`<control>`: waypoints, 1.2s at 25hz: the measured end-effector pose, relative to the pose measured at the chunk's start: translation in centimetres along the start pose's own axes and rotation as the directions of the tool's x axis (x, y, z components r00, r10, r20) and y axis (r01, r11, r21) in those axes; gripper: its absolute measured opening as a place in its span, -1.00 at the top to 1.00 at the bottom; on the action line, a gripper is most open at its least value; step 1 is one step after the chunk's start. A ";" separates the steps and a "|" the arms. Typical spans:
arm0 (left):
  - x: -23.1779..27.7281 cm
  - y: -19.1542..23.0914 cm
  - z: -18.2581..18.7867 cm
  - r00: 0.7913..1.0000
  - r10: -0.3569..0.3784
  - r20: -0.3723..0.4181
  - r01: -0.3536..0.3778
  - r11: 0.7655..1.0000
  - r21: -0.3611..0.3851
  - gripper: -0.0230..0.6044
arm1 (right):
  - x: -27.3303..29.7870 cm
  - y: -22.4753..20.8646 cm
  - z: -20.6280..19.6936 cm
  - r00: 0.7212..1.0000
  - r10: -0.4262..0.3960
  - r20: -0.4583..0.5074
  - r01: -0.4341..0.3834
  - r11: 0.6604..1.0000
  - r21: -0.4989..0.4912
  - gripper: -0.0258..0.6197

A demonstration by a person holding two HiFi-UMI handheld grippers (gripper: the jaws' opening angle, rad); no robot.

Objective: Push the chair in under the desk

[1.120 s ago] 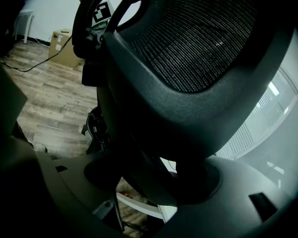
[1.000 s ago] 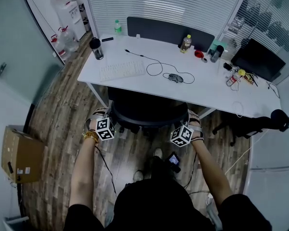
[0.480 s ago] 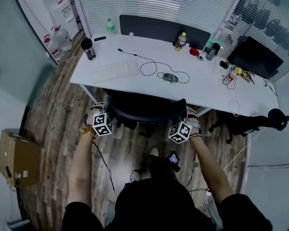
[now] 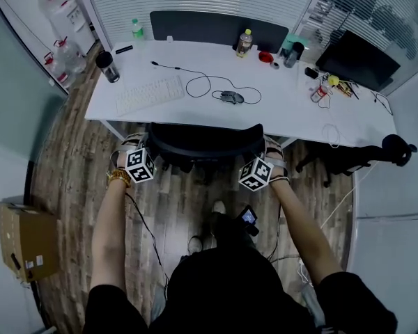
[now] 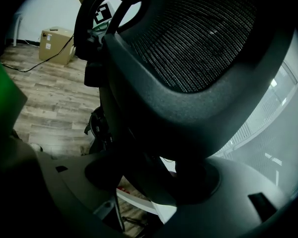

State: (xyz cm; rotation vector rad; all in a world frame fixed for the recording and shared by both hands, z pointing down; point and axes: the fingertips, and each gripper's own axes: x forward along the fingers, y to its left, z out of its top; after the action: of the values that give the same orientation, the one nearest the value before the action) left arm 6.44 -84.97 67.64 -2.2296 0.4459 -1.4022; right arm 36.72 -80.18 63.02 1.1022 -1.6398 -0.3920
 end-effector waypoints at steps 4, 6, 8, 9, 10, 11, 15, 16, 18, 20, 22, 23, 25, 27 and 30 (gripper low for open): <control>1.3 0.9 1.3 1.000 -0.011 0.015 0.011 1.000 0.016 0.33 | 0.5 -0.8 -1.4 1.000 -0.005 -0.023 0.006 1.000 0.021 -0.03; 1.9 1.3 2.0 1.000 -0.016 0.023 0.016 1.000 0.023 0.33 | 0.7 -1.3 -2.0 0.999 -0.010 -0.032 0.011 1.000 0.025 -0.03; 2.6 1.7 2.8 0.999 -0.015 0.035 0.014 0.999 0.029 0.33 | 1.1 -1.8 -2.6 0.999 -0.007 -0.039 0.008 1.000 0.030 -0.03; 2.9 2.0 3.2 0.999 -0.015 0.042 0.013 0.999 0.033 0.33 | 1.3 -2.1 -3.1 0.999 -0.004 -0.047 0.005 0.999 0.033 -0.03; 3.2 2.3 3.7 0.999 -0.015 0.049 0.014 0.999 0.039 0.33 | 1.4 -2.5 -3.6 0.998 -0.001 -0.056 0.003 0.999 0.035 -0.03; 3.6 2.5 4.2 0.998 -0.017 0.055 0.014 0.999 0.046 0.33 | 1.4 -2.8 -3.9 0.998 0.001 -0.064 0.002 0.999 0.039 -0.03; 4.6 3.5 5.1 0.997 -0.024 0.072 0.018 0.997 0.076 0.35 | 1.5 -3.7 -4.6 0.997 -0.002 -0.082 0.006 0.999 0.051 -0.02; 5.0 3.7 5.3 0.997 -0.030 0.074 0.024 0.996 0.081 0.35 | 1.6 -3.8 -4.9 0.996 -0.001 -0.090 0.006 0.999 0.054 -0.02; 5.7 4.3 5.7 0.996 -0.047 0.074 0.040 0.995 0.091 0.35 | 1.8 -4.0 -5.5 0.994 0.003 -0.106 0.003 0.998 0.061 -0.02; 6.2 4.7 6.0 0.996 -0.059 0.070 0.052 0.994 0.097 0.35 | 2.1 -4.2 -5.8 0.993 0.010 -0.117 -0.002 0.998 0.064 -0.02; 6.6 4.9 6.4 0.996 -0.059 0.069 0.052 0.993 0.102 0.36 | 2.3 -4.5 -6.3 0.993 0.015 -0.117 -0.008 0.998 0.063 -0.01; 6.8 5.0 6.7 0.996 -0.057 0.071 0.050 0.993 0.103 0.35 | 2.4 -4.6 -6.7 0.993 0.018 -0.117 -0.011 0.998 0.062 -0.01; 7.4 5.2 7.4 0.996 -0.059 0.069 0.052 0.993 0.107 0.36 | 2.5 -5.0 -7.4 0.992 0.022 -0.126 -0.014 0.998 0.065 -0.01; 7.8 5.1 7.6 0.995 -0.078 0.055 0.071 0.991 0.117 0.38 | 2.6 -5.1 -7.8 0.989 0.026 -0.142 -0.016 0.998 0.068 -0.01; 8.0 4.8 7.6 0.995 -0.090 0.047 0.084 0.989 0.126 0.41 | 2.4 -5.0 -8.1 0.989 0.025 -0.143 -0.016 0.998 0.066 0.00</control>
State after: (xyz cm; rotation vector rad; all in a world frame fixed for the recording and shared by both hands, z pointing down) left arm 16.62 -91.39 68.21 -2.2028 0.2401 -1.3724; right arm 46.20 -82.56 63.81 1.1348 -1.5442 -0.2410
